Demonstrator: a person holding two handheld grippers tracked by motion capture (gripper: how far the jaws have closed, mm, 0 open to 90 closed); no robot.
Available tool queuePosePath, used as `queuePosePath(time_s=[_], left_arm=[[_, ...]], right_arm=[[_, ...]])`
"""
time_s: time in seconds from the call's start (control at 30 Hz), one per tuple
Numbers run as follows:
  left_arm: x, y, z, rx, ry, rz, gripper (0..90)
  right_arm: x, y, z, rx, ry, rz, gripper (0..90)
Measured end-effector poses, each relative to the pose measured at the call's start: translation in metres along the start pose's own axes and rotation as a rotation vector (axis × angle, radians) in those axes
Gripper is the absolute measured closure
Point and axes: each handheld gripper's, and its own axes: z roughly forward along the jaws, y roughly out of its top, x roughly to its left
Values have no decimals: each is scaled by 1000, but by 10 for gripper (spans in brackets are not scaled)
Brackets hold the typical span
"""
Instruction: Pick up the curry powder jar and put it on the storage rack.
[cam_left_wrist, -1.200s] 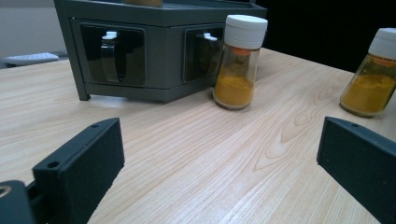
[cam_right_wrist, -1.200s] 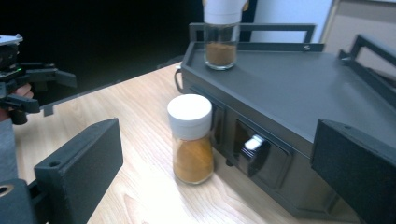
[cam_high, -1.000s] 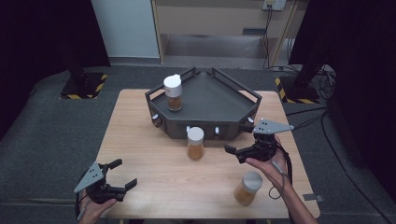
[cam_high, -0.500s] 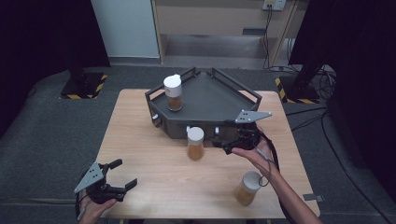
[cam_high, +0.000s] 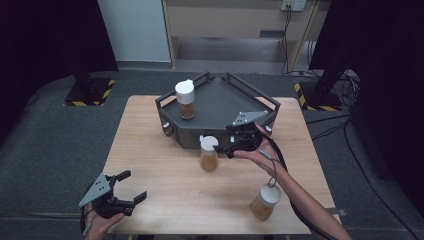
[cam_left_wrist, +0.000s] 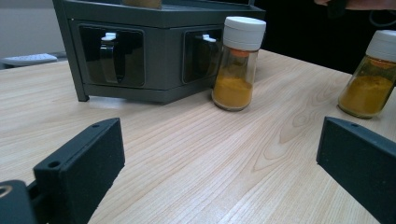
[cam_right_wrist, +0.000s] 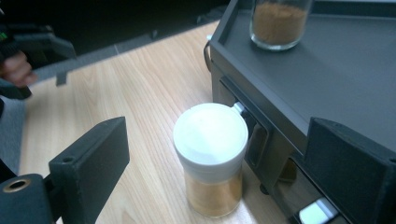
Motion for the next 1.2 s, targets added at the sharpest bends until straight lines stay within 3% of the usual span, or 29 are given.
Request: queuePosePath(time_s=[0.3,0.63,1.2], left_arm=[[0,0,-1,-4,1,1,1],[0,-2,-3,-14,6,0,6],[1,-2,-2,-11,3,-3,5]], right_arm=[[-6,13,25,59,26,-30,99],[-13,20,52,136,61,-58,180],[-19,25,72,216,87,-117,327]])
